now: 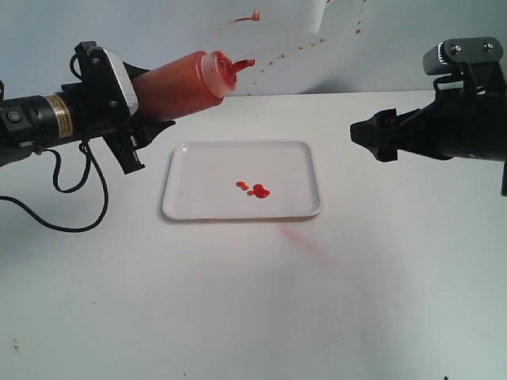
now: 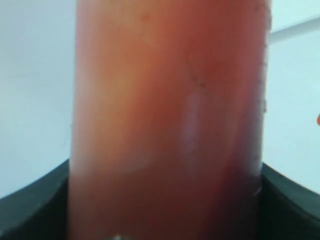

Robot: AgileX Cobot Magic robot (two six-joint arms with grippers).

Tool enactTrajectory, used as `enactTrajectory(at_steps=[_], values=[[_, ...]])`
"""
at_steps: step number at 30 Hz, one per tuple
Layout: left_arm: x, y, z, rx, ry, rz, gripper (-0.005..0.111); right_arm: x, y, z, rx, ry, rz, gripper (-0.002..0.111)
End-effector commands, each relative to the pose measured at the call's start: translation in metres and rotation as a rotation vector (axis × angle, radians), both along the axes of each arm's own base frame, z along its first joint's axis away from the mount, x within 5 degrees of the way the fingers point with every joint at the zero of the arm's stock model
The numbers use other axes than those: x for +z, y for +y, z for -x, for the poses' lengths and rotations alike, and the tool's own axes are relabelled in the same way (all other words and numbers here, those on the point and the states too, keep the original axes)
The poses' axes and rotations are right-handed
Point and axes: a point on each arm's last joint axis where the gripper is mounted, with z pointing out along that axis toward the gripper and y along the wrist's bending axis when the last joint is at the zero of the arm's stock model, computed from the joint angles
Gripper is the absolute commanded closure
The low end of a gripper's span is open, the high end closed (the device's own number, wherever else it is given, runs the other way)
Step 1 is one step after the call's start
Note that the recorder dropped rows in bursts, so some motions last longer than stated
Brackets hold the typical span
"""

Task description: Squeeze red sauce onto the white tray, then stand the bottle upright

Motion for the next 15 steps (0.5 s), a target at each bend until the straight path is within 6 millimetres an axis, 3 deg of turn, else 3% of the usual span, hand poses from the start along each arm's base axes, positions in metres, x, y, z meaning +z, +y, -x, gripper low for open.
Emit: enactTrajectory(at_steps=[1,5,15], values=[[0.012,-0.0034,0.0016,-0.01,-0.028,0.076,0.107,0.0033,-0.0028,0.0005,-0.048,0.003,-0.004,0.014],[0.0128,-0.0038,0.002,-0.022,-0.046,0.058,0.107,0.0009,-0.0072,0.0,-0.067,0.005,0.06,0.014],[0.0182,-0.0119,0.0088,-0.099,-0.03,0.217,0.107,0.003,0.0011,0.0022,0.01,-0.001,-0.002,0.014]])
